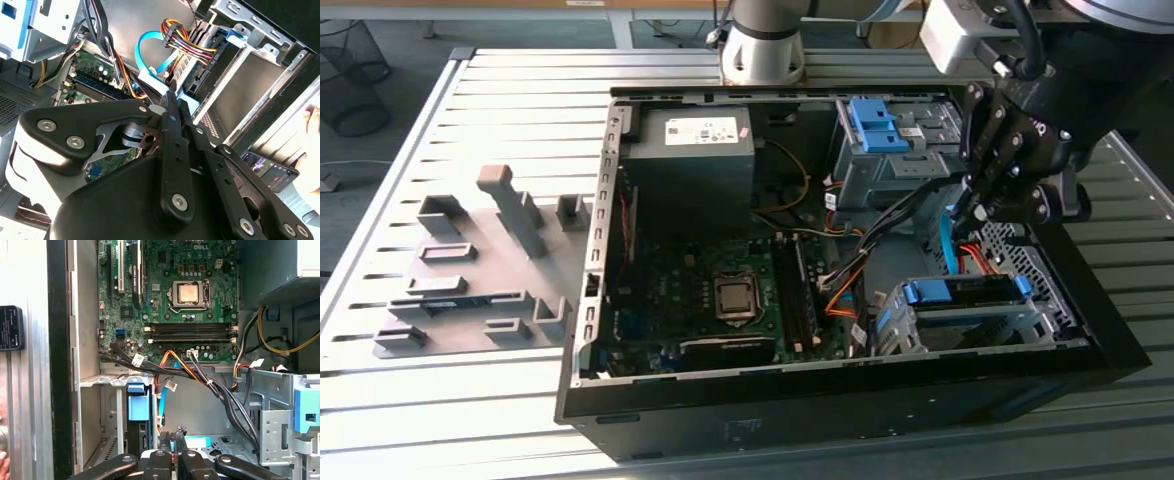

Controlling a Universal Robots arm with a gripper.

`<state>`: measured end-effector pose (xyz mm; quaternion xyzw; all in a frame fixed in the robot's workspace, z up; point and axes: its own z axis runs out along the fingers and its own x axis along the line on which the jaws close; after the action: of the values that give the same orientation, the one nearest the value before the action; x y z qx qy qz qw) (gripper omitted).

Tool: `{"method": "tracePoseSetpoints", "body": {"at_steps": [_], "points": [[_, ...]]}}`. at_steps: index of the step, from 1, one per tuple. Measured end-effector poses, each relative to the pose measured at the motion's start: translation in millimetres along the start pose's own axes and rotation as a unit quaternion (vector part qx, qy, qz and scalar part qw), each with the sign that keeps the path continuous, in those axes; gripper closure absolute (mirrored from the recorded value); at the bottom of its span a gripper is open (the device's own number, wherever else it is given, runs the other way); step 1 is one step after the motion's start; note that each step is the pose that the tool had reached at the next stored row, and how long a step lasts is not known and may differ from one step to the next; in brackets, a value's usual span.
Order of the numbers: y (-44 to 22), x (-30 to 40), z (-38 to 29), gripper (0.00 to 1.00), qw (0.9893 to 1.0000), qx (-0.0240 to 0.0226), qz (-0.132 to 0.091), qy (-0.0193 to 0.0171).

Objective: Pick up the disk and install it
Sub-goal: 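Insert the second disk wire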

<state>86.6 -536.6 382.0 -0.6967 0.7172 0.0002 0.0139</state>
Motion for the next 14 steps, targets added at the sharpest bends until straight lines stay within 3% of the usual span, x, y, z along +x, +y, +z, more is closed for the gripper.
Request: {"method": "tracePoseSetpoints", "body": {"at_steps": [4,5,14], "points": [[0.1,0.1,2.6,0.81,1.0,0.0016,-0.003,-0.0001],[0.1,0.1,3.2,0.75,1.0,0.0021,-0.003,-0.0001],[0.2,0.2,10.2,0.75,1.0,0.0081,-0.004,-0.0003]]}}
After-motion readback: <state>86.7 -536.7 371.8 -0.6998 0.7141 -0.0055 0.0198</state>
